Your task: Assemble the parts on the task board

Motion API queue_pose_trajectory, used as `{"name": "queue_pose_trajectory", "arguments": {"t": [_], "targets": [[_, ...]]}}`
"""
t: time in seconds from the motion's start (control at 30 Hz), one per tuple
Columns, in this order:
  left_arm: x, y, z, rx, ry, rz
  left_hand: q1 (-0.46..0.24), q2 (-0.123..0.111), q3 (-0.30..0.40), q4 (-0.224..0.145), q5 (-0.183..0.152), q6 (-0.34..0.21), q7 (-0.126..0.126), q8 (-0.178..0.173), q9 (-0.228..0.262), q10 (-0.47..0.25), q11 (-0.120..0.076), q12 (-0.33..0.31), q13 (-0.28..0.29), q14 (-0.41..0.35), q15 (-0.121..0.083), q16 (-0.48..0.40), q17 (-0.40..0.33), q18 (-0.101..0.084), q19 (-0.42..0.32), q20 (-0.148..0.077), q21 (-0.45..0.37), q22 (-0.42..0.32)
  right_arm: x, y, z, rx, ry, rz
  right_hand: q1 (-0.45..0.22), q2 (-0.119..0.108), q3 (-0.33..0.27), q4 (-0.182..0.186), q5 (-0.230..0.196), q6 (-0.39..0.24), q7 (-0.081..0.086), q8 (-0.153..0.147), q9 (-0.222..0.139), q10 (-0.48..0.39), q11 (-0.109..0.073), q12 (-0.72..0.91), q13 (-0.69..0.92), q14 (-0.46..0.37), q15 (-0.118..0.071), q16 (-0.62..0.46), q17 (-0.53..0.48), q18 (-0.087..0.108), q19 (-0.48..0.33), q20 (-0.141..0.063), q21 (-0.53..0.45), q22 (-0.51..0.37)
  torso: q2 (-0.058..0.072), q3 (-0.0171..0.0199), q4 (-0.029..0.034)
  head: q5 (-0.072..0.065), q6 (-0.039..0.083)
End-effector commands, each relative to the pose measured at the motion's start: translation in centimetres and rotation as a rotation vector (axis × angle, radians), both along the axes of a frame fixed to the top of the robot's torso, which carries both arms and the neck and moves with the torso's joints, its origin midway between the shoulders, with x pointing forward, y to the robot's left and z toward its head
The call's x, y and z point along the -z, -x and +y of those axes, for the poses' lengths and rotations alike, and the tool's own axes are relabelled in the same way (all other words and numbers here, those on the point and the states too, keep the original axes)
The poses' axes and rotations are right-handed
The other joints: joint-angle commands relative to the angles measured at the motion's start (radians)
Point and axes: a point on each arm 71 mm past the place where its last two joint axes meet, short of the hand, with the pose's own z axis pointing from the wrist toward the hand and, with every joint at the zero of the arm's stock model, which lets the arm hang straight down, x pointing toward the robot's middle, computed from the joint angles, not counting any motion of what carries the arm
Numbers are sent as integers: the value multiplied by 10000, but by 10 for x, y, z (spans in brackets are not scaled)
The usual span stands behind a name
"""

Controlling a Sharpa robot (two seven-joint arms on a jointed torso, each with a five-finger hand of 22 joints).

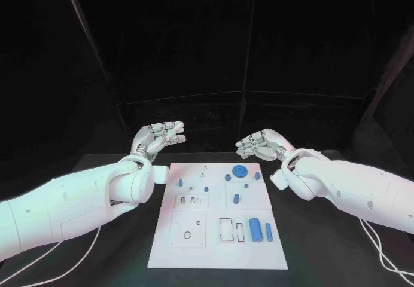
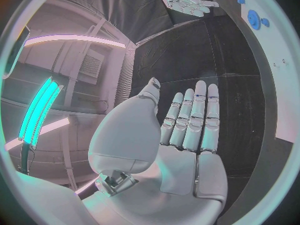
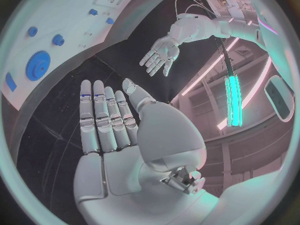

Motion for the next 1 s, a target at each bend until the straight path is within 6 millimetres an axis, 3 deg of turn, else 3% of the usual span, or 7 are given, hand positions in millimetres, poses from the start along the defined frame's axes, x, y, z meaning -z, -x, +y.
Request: {"name": "queue_pose_trajectory", "arguments": {"t": [0.03, 0.33, 0.43, 0.53, 0.87, 1.0], "targets": [[-5, 5, 0, 517, 204, -244, 188, 177, -92, -346, 92, 1016, -140, 150, -17, 1245, -261, 122, 11, 1252, -361, 267, 358, 230, 1215, -319, 432, 72, -13, -2, 5, -411, 1835, -1124, 11, -313, 416, -188, 34, 911, -246, -25, 37, 1226, -366, -104, 45, 1564, -491, 299, 267, 188, 901, -488, 1005, 479, 306, 29, 6, 2, 78], [-12, 26, -1, 1076, 395, -214, 255, 199, -112, -480, 96, 1077, -161, 71, -44, 1330, -294, 4, -3, 1465, -421, 264, 501, 222, 1404, -382, 479, 53, -28, -5, 16, -892, 4556, -1837, 107, -730, 522, -157, 114, 1266, -468, -167, 27, 1926, -690, -248, 96, 3375, -1011, 1217, 1114, 186, 1710, -1037, 2837, 1552, 807, 21, 18, 7, 276], [-14, 32, -3, 1251, 480, -198, 270, 200, -113, -505, 96, 1078, -157, 56, -47, 1329, -289, -19, -6, 1446, -415, 236, 510, 217, 1403, -382, 470, 44, -30, -4, 22, -1035, 5538, -2084, 7, -856, 543, -136, 34, 1217, -469, -278, 12, 1840, -721, -323, 85, 3769, -1088, 1640, 1499, 181, 1908, -1137, 3357, 1860, 959, 17, 15, -14, 323], [-16, 37, -6, 1439, 572, -176, 285, 207, -116, -543, 96, 1079, -148, 28, -52, 1328, -279, -60, -10, 1406, -401, 182, 524, 211, 1388, -378, 446, 22, -30, -4, 28, -1200, 6448, -2306, -155, -1018, 623, -114, -92, 1067, -456, -389, 9, 1560, -696, -318, 85, 3737, -1102, 2360, 2156, 167, 1894, -1163, 3946, 2235, 1106, 15, 31, -38, 355], [-21, 49, -13, 1858, 736, -144, 287, 228, -130, -607, 95, 1083, -127, -29, -57, 1323, -256, -145, -14, 1328, -370, 66, 551, 204, 1340, -355, 385, -28, -26, -3, 44, -1583, 8046, -2558, -385, -1162, 807, 15, -237, 625, -483, -378, 24, 826, -611, -294, 107, 3644, -1042, 4712, 3882, 200, 1961, -1117, 5323, 3111, 1429, 36, 63, -94, 364], [-22, 52, -15, 1950, 764, -131, 282, 233, -134, -615, 95, 1082, -123, -39, -58, 1320, -251, -161, -15, 1312, -363, 45, 554, 203, 1330, -350, 373, -37, -26, -3, 47, -1589, 8289, -2623, -411, -1190, 841, 67, -255, 550, -462, -381, 25, 688, -603, -283, 116, 3638, -1039, 5803, 4946, 48, 2214, -1069, 6224, 4194, 1506, 34, 61, -89, 398]]}}
